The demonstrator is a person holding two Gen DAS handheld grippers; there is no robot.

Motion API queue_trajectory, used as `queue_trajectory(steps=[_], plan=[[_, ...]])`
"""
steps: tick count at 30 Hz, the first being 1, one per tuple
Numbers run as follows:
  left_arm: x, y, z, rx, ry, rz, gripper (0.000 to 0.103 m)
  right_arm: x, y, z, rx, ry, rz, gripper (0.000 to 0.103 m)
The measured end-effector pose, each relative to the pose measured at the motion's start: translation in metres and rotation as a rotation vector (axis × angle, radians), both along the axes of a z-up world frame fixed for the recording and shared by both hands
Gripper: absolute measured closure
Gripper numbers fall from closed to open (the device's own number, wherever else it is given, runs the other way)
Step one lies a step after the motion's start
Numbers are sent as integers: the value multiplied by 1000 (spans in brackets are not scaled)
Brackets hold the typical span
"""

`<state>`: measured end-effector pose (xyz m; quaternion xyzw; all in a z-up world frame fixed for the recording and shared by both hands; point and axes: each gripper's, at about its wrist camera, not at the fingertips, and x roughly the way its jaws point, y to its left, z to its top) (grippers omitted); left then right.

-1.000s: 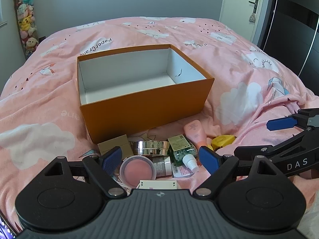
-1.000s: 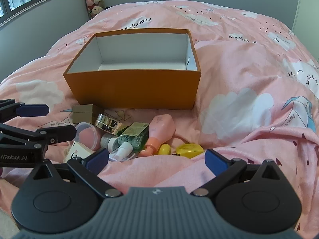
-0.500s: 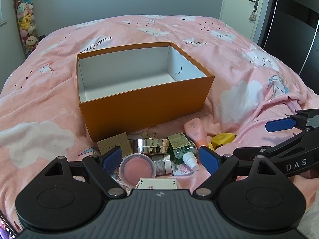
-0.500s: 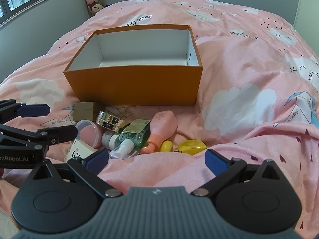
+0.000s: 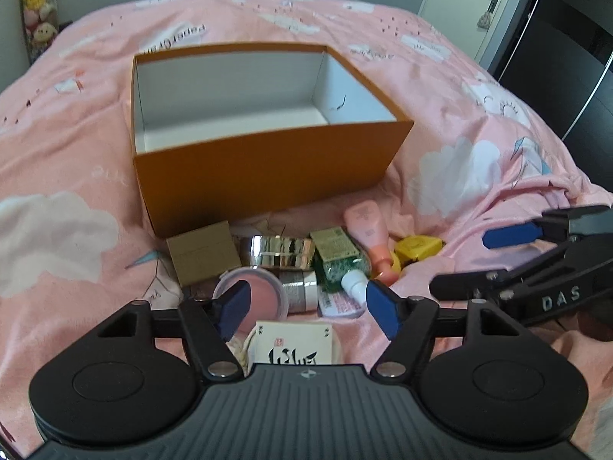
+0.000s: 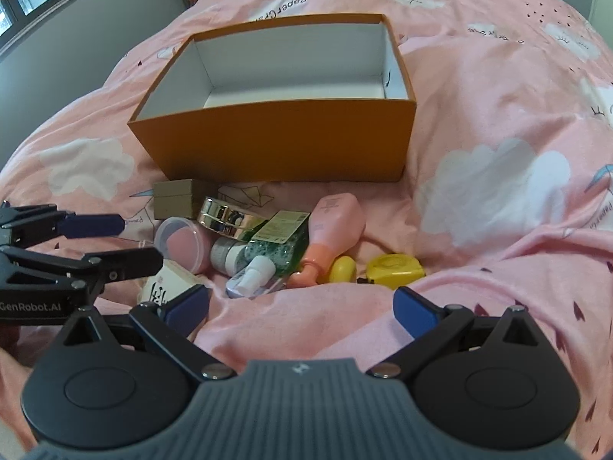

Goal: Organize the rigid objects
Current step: 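Grasp the small gold square box with the left tool while the right tool grasps the gold round jar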

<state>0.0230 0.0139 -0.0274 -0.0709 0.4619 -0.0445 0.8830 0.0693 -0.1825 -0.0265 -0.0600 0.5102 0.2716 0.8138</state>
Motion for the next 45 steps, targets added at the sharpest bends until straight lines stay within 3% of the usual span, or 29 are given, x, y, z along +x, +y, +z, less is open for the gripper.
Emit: queue_trajectory(steps=[1, 5, 7, 11, 13, 19, 27, 33, 37, 45], plan=[[1, 2, -1, 0, 5, 5, 23, 2, 2, -1, -6, -1, 10, 15], [6, 17, -6, -7, 28, 42, 29, 16, 10, -6, -5, 27, 44, 23], [10, 26, -9, -2, 38, 66, 31, 22, 16, -9, 6, 45, 81, 33], [19, 41, -14, 38, 48, 98, 31, 28, 42, -17, -33, 25, 193, 36], [26, 49, -17, 49, 70, 106, 31, 31, 55, -22, -56, 13, 246, 43], [41, 67, -27, -20, 86, 150, 19, 43, 94, -37, -133, -9, 380, 47], [60, 68, -41, -19, 120, 179, 18, 45, 124, -55, -182, -41, 496, 48], [66, 73, -50, -48, 132, 206, 18, 50, 133, -64, -178, -34, 536, 48], [69, 77, -54, -80, 135, 265, 18, 51, 138, -69, -168, -28, 558, 56], [79, 77, -62, -74, 160, 310, 19, 62, 139, -69, -158, -41, 543, 59]])
